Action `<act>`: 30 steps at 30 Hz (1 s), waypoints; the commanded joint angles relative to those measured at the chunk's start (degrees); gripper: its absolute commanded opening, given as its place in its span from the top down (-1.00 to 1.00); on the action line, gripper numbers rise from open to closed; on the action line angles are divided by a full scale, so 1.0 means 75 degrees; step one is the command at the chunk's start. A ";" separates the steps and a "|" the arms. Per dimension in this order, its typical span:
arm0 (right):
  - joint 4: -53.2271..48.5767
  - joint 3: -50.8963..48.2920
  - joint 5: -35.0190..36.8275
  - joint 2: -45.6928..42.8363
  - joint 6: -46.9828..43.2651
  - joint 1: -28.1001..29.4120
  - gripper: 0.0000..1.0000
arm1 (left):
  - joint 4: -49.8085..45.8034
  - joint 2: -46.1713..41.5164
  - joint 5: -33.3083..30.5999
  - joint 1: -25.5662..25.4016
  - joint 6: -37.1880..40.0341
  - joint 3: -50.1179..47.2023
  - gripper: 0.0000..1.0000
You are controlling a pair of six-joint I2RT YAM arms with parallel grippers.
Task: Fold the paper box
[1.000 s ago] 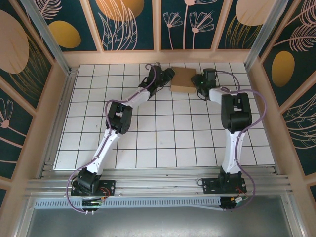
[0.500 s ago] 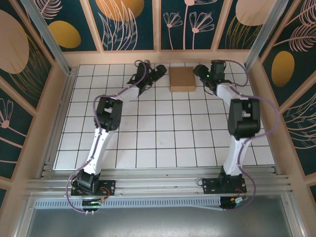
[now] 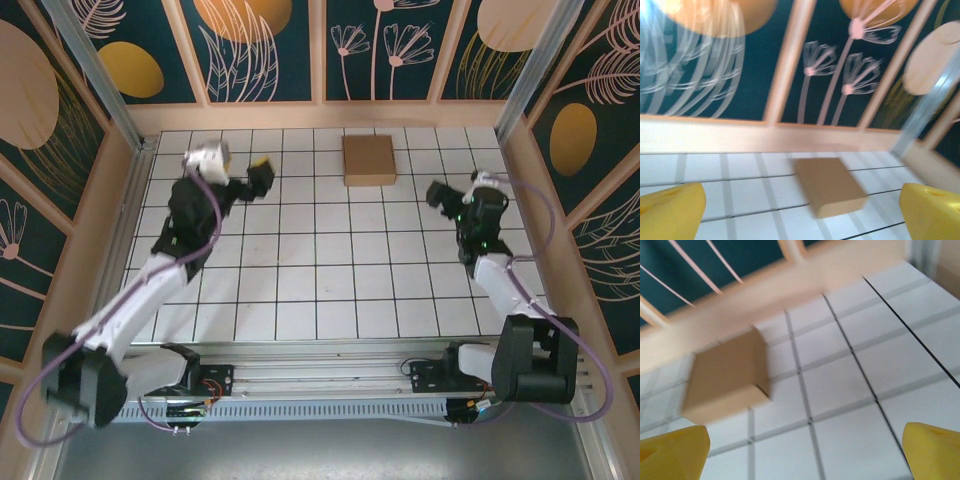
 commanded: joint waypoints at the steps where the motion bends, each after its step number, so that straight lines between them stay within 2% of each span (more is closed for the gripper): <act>1: 0.1929 -0.1165 0.0450 0.0041 -0.0432 -0.0323 -0.99 | 0.0187 -0.1042 -0.1993 0.0041 0.1439 -0.1704 -0.98; 4: 0.3513 -0.1939 0.0445 0.0668 -0.0686 -0.0344 -0.98 | 0.0703 -0.2076 -0.3160 0.0042 0.1808 -0.2972 -0.97; 7: 0.4681 -0.2167 0.0450 0.1530 -0.0852 -0.0343 -0.99 | 0.1775 -0.2566 -0.4017 0.0042 0.2087 -0.4090 -0.98; 8: 0.4526 -0.2003 0.0451 0.1668 -0.0802 -0.0345 -0.98 | 0.2091 -0.2568 -0.4205 0.0042 0.2258 -0.4323 -0.98; 12: 0.5823 -0.1998 0.0069 0.2466 -0.1536 -0.0075 -0.99 | 0.3467 -0.1876 -0.5265 0.0053 0.3177 -0.4971 -0.98; 14: 0.6430 -0.2420 -0.0263 0.2403 -0.1769 0.0006 -0.99 | 0.4285 -0.1333 -0.5461 0.0184 0.3368 -0.5190 -0.98; 16: 0.8893 -0.3308 -0.0551 0.2974 -0.1622 -0.0155 -0.99 | 0.5180 -0.0737 -0.4889 0.0646 0.3203 -0.5387 -0.98; 17: 0.8679 -0.3358 -0.0643 0.2812 -0.1527 -0.0286 -0.98 | 0.5512 -0.0474 -0.4429 0.0906 0.3031 -0.5430 -0.98; 19: 0.8355 -0.3159 -0.0248 0.2820 -0.1415 -0.0246 -0.98 | 0.6280 0.0262 -0.3293 0.1520 0.2901 -0.5430 -0.98; 21: 0.8162 -0.3091 0.0189 0.2804 -0.1553 -0.0055 -0.98 | 0.6720 0.1015 -0.3345 0.1803 0.2703 -0.5160 -0.97; 22: 0.8237 -0.3117 0.0305 0.2811 -0.1604 0.0030 -0.98 | 0.6192 0.1202 -0.3260 0.1923 0.2688 -0.4875 -0.98; 24: 0.8206 -0.3091 0.0129 0.2804 -0.1695 0.0051 -0.99 | 0.6348 0.1743 -0.3121 0.2123 0.2870 -0.4682 -0.97; 25: 0.8062 -0.3021 0.0097 0.2799 -0.1712 0.0051 -0.98 | 0.6242 0.1778 -0.3184 0.2148 0.2825 -0.4578 -0.98; 28: 0.8023 -0.3011 0.0085 0.2794 -0.1726 0.0061 -0.99 | 0.6072 0.1497 -0.2585 0.2277 0.2655 -0.4694 -0.97; 29: 0.8019 -0.3015 0.0078 0.2792 -0.1717 0.0062 -0.99 | 0.6087 0.1161 -0.2101 0.2384 0.2054 -0.4896 -0.98; 30: 0.8023 -0.3015 0.0076 0.2793 -0.1714 0.0065 -0.99 | 0.6410 0.0880 -0.1164 0.2572 0.1660 -0.5154 -0.97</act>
